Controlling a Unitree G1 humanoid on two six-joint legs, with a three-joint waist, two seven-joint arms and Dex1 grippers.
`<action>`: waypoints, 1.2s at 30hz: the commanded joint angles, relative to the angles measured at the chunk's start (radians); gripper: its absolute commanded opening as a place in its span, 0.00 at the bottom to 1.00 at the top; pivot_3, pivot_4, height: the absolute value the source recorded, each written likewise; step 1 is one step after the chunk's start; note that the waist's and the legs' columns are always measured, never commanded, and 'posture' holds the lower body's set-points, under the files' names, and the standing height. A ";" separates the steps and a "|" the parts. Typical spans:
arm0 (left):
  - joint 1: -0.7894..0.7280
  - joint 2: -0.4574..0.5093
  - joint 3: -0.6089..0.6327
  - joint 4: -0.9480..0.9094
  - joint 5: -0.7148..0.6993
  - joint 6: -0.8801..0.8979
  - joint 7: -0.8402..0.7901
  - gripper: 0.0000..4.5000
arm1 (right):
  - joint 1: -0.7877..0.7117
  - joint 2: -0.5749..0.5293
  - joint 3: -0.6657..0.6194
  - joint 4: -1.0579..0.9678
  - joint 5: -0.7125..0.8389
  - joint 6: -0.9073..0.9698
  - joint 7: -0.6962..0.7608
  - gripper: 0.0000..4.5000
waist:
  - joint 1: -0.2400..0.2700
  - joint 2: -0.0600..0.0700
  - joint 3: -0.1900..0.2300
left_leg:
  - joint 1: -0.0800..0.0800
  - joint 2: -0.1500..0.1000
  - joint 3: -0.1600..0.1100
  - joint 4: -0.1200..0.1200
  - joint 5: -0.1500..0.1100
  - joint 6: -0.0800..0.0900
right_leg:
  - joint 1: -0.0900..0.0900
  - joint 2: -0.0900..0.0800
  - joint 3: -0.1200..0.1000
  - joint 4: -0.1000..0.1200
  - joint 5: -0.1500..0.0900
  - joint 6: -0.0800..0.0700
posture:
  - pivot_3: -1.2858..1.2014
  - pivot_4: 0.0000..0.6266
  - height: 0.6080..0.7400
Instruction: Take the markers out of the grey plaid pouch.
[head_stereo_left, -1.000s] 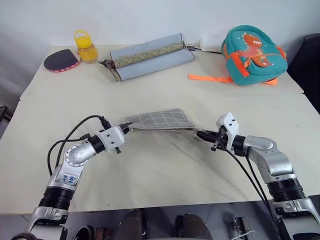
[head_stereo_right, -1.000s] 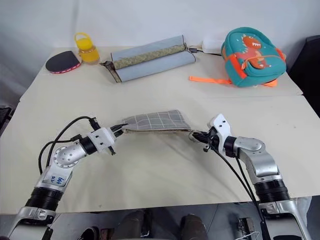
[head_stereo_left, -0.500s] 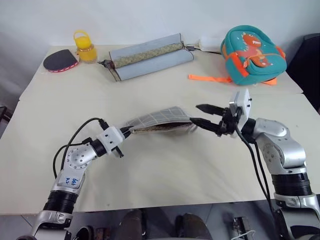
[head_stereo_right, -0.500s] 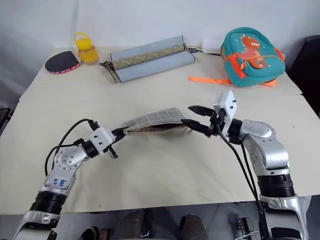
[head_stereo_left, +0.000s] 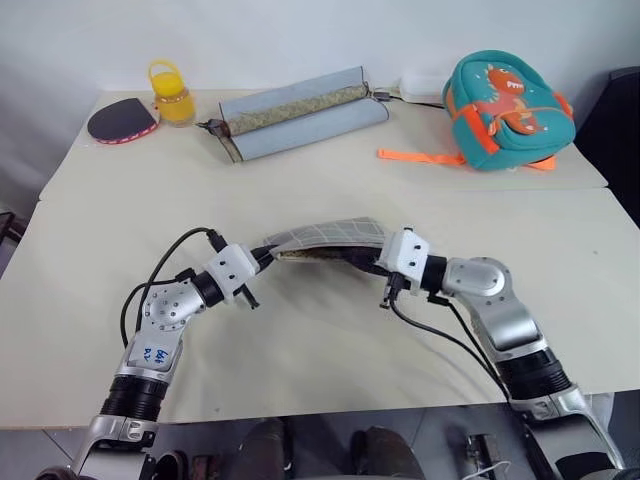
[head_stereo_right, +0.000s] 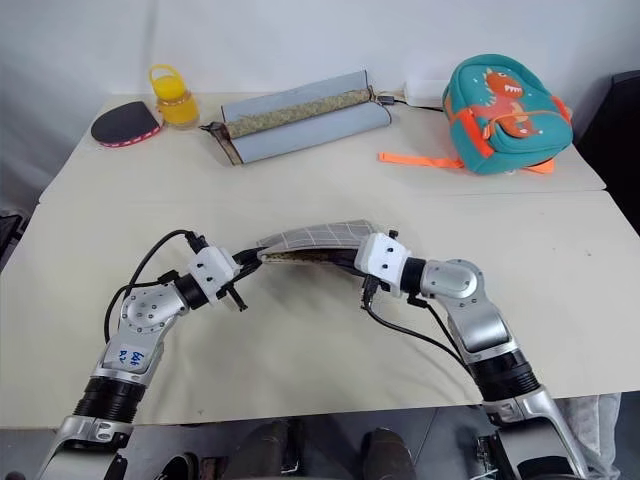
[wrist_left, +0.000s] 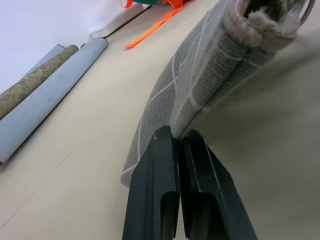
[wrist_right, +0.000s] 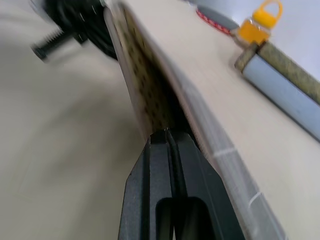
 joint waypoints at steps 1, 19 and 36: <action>0.007 -0.011 -0.004 -0.056 -0.014 -0.011 -0.005 0.00 | -0.044 0.012 0.029 0.032 -0.083 -0.069 -0.041 0.01 | -0.001 0.000 0.000 | 0.000 0.000 0.000 0.000 0.000 0.000 | 0.000 0.000 0.000 0.000 0.000 0.000 | 0.52 0.24 1.00; 0.036 -0.089 -0.012 -0.178 -0.121 0.168 -0.062 0.00 | -0.162 -0.064 0.080 0.148 -0.340 -0.303 -0.144 0.76 | -0.001 0.000 0.000 | 0.000 0.000 0.000 0.001 0.000 -0.001 | 0.001 0.000 0.000 0.000 0.000 0.000 | 0.52 0.24 1.00; 0.046 -0.109 0.039 -0.412 -0.611 0.864 -0.152 0.00 | -0.256 -0.239 0.041 -0.037 0.014 0.171 0.369 1.00 | -0.001 0.000 0.000 | 0.000 0.001 -0.003 0.001 0.000 0.000 | 0.003 -0.001 0.003 -0.003 0.000 0.000 | 0.52 0.24 1.00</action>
